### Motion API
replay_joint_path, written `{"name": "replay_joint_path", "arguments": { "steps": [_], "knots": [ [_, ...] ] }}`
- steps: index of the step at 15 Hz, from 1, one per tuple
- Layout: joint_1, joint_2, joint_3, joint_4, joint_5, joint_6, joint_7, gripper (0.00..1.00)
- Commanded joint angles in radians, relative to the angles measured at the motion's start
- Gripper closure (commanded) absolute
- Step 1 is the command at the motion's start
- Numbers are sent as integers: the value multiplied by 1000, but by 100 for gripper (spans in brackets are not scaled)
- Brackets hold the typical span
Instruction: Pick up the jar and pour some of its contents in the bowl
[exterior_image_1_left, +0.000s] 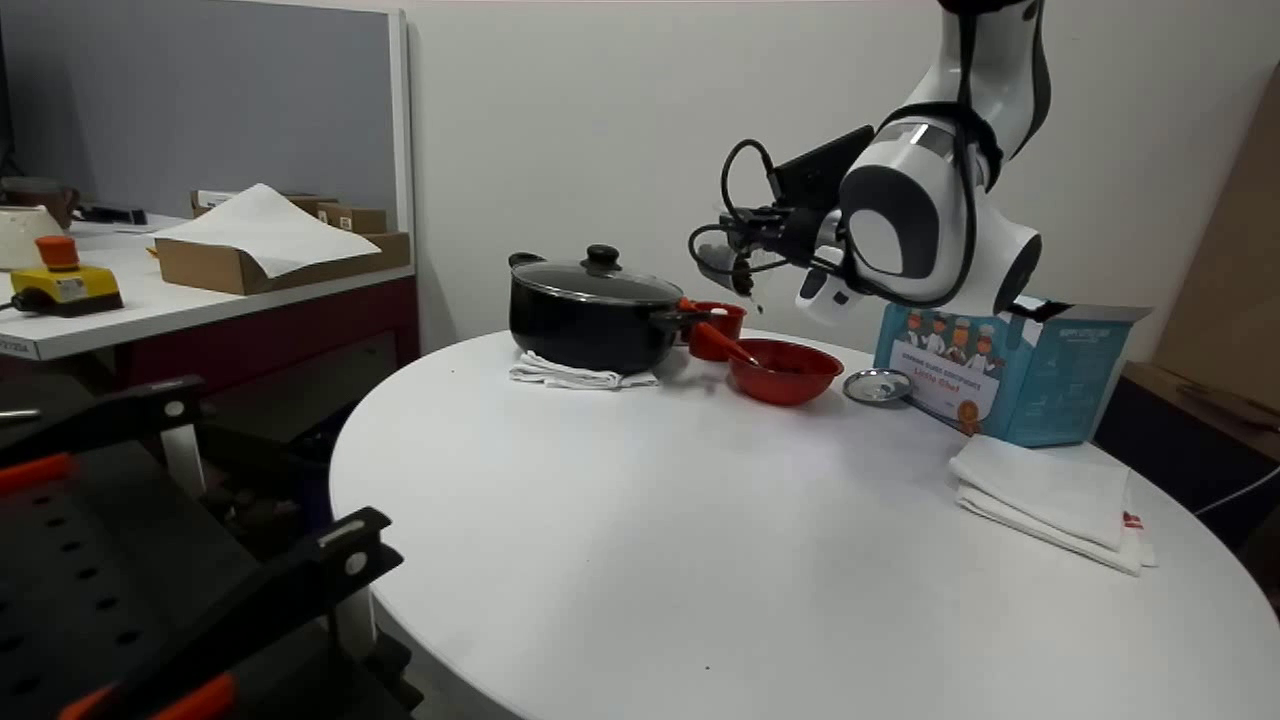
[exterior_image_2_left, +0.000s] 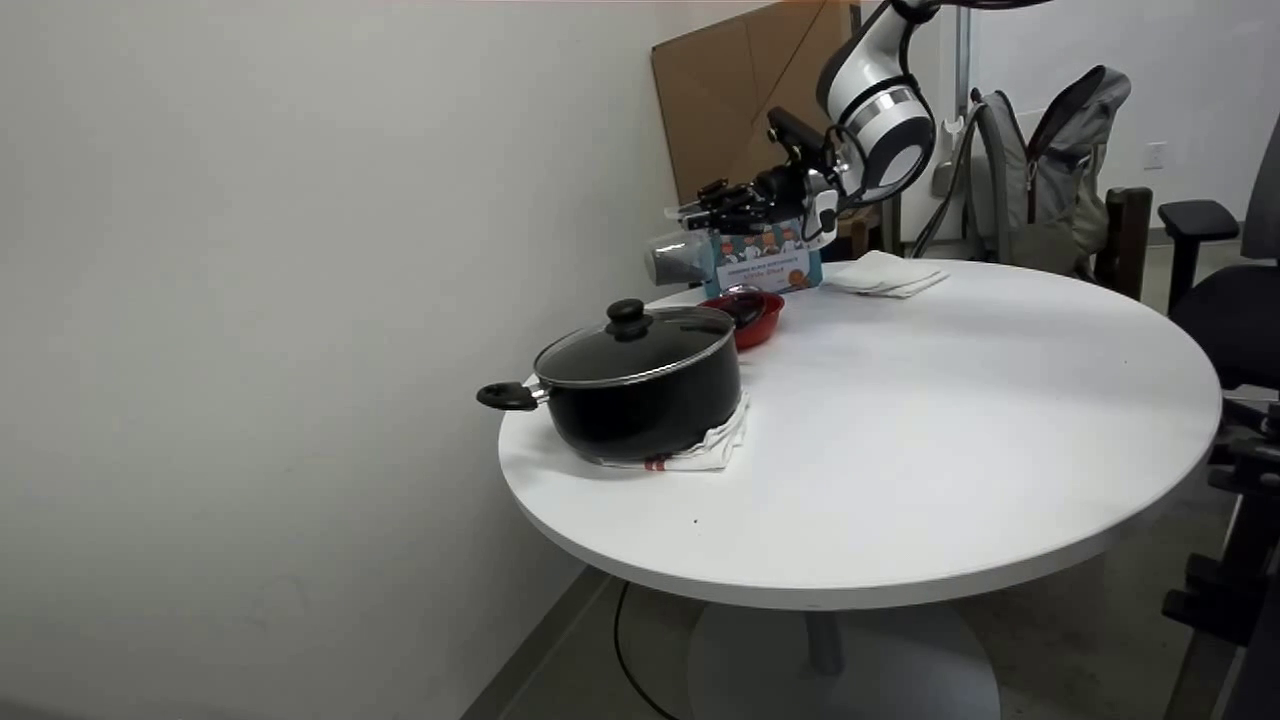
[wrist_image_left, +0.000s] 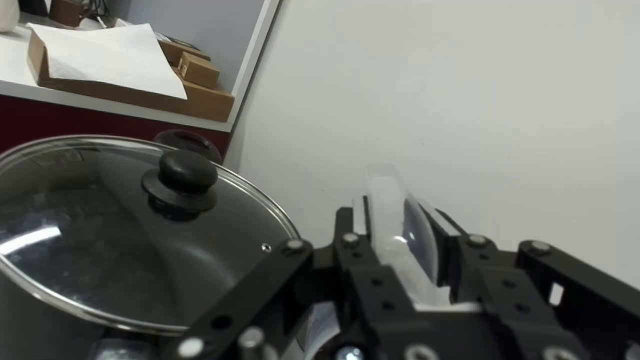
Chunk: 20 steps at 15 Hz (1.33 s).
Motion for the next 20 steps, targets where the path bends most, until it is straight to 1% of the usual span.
{"name": "replay_joint_path", "arguments": {
  "steps": [1,2,4,6,8,11,14,16,20],
  "knots": [
    [-3,-164,-107,-207,174,-28,-116,87],
    [1,-183,-129,-230,214,-45,-132,87],
    [37,-230,-209,-270,299,-87,-159,87],
    [81,-260,-283,-283,362,-124,-162,87],
    [131,-281,-347,-283,408,-146,-153,87],
    [212,-294,-425,-259,453,-155,-132,87],
    [288,-290,-473,-220,467,-146,-108,87],
    [322,-284,-492,-198,473,-143,-99,86],
    [354,-277,-520,-178,473,-143,-87,87]
  ]
}}
